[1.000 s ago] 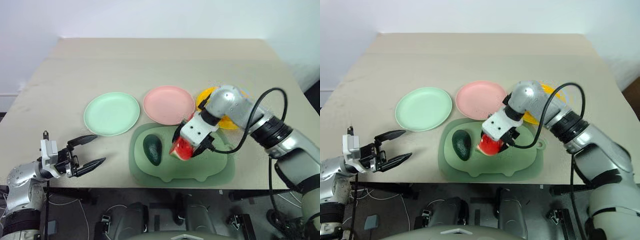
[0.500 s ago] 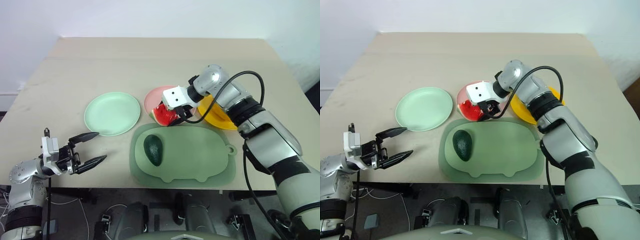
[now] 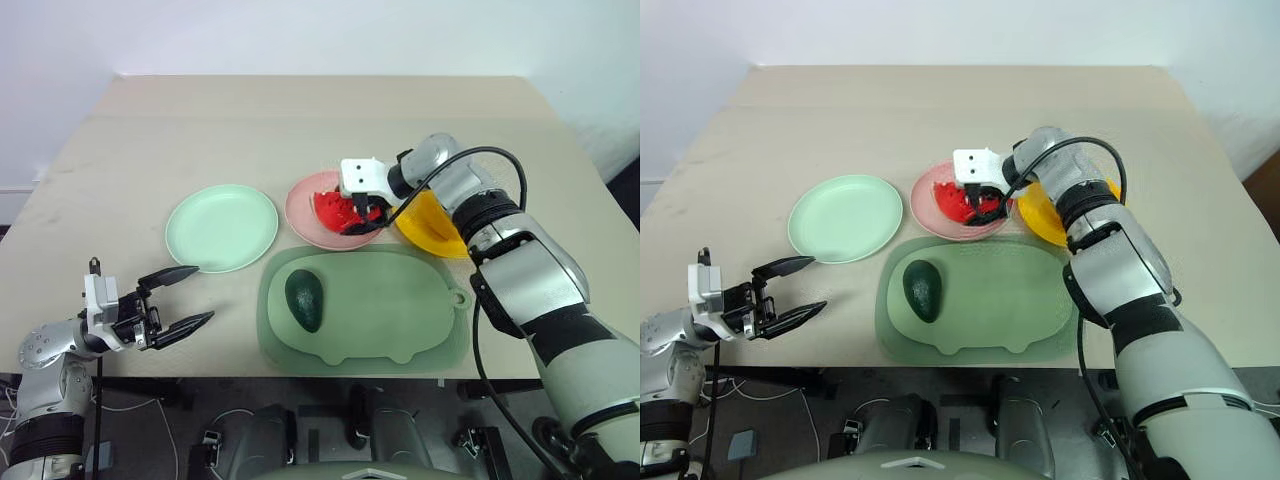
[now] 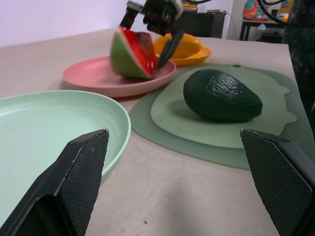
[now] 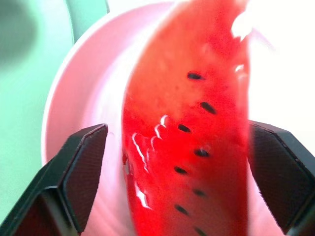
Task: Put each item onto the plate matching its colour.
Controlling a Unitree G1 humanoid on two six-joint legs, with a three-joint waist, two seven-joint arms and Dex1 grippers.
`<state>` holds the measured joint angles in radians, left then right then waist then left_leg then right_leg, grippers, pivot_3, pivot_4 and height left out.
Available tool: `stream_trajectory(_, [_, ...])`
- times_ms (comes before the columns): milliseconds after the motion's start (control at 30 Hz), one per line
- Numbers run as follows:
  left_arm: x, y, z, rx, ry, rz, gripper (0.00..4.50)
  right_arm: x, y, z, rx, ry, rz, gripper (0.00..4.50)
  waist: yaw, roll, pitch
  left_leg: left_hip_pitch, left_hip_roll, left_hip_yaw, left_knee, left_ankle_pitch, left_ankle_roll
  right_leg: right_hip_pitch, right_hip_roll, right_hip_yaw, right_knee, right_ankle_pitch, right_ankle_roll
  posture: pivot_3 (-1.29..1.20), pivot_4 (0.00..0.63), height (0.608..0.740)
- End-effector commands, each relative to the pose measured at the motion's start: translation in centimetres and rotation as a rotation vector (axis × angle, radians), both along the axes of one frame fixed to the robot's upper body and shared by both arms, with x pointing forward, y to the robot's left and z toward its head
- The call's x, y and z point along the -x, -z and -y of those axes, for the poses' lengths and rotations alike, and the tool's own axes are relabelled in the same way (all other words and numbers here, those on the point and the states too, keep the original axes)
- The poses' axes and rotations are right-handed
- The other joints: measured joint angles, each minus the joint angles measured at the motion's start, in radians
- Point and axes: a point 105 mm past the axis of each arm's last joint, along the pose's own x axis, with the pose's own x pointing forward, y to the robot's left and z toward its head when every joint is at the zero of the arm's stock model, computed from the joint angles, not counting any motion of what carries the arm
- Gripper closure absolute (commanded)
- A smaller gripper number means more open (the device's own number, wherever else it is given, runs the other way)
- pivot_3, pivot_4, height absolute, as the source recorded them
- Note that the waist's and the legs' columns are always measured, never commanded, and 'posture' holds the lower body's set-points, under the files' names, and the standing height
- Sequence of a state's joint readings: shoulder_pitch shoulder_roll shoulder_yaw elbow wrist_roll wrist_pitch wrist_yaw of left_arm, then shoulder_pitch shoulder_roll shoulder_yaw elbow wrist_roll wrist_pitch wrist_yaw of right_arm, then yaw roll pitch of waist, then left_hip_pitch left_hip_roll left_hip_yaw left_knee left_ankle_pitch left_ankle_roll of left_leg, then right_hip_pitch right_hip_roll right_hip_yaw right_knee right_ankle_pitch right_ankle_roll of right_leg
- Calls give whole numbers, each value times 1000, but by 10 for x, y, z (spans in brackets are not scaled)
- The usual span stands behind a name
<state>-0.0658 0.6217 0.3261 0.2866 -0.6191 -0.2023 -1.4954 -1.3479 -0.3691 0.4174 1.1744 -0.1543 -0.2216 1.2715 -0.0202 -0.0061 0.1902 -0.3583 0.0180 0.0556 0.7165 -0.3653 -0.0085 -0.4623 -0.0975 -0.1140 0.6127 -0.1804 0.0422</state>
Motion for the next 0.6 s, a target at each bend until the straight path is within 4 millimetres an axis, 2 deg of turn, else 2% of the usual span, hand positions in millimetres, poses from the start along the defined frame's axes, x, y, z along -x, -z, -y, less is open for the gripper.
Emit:
stream_trajectory(33, [-1,-9,3,-15,18,34,0,5,-43,-4,-119,-45,36,22,1,0,0,0,0,0,0,0,0,0,0,0,0,0,0,0,150,736])
stream_trajectory(133, [-3,-16,7,-21,45,49,0,24,-77,14,-254,-94,6,22,8,0,0,-1,0,-1,0,0,0,0,0,0,0,0,0,0,150,736])
stream_trajectory(233, [-5,-21,10,-35,77,63,0,50,-89,37,-338,-99,-41,22,15,0,0,-1,0,-4,0,0,0,1,-1,-1,-1,0,0,0,150,736])
stream_trajectory(433, [-15,-30,13,-56,122,79,0,86,-78,89,-451,63,-135,22,17,0,0,-1,-1,-2,0,-3,6,1,-1,-2,-2,0,0,0,150,736])
stream_trajectory(533, [-18,-32,16,-64,151,81,0,102,-61,115,-480,147,-122,22,12,0,1,1,-1,-1,0,-3,6,1,-1,-1,-3,0,0,0,150,736])
stream_trajectory(600, [-19,-32,18,-68,171,80,0,112,-52,124,-532,164,-119,22,9,0,1,2,-1,-1,0,-3,5,2,0,-1,-2,0,0,0,150,736])
